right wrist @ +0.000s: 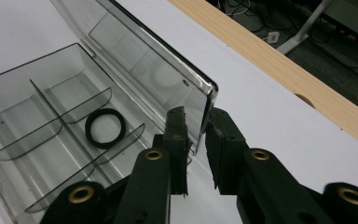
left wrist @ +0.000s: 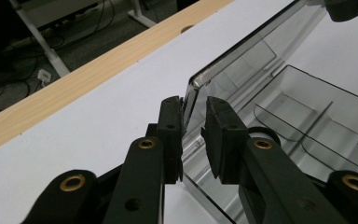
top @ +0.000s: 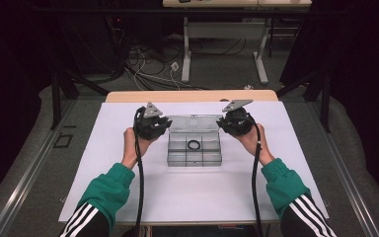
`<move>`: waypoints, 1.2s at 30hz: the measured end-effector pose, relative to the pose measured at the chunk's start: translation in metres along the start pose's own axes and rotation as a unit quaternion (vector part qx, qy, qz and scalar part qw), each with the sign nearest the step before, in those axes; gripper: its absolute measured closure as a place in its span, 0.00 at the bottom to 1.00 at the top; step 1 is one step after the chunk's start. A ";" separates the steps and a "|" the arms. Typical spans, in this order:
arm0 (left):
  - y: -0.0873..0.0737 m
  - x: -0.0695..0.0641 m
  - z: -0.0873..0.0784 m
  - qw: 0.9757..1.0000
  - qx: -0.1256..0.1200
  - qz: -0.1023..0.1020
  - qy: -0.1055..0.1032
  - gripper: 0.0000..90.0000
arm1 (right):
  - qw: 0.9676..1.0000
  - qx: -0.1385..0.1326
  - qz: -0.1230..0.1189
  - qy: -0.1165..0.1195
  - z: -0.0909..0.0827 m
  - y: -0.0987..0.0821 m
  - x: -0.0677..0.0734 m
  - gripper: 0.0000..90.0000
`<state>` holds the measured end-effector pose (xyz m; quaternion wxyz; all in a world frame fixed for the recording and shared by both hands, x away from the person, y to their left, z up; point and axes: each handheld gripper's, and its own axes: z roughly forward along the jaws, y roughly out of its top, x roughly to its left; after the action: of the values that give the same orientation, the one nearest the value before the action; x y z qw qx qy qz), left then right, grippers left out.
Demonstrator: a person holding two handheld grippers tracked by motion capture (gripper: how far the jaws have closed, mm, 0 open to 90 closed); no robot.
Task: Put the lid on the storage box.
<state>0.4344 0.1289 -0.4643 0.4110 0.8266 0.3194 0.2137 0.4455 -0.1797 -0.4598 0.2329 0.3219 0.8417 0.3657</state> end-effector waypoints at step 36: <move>-0.034 -0.022 -0.021 0.999 0.020 0.014 -0.042 0.82 | 1.000 0.003 -0.017 0.021 -0.018 -0.034 0.026 0.83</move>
<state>0.3942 0.1407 -0.4814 0.4045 0.8473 0.2948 0.1777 0.4037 -0.1873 -0.4793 0.2205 0.3001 0.8529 0.3660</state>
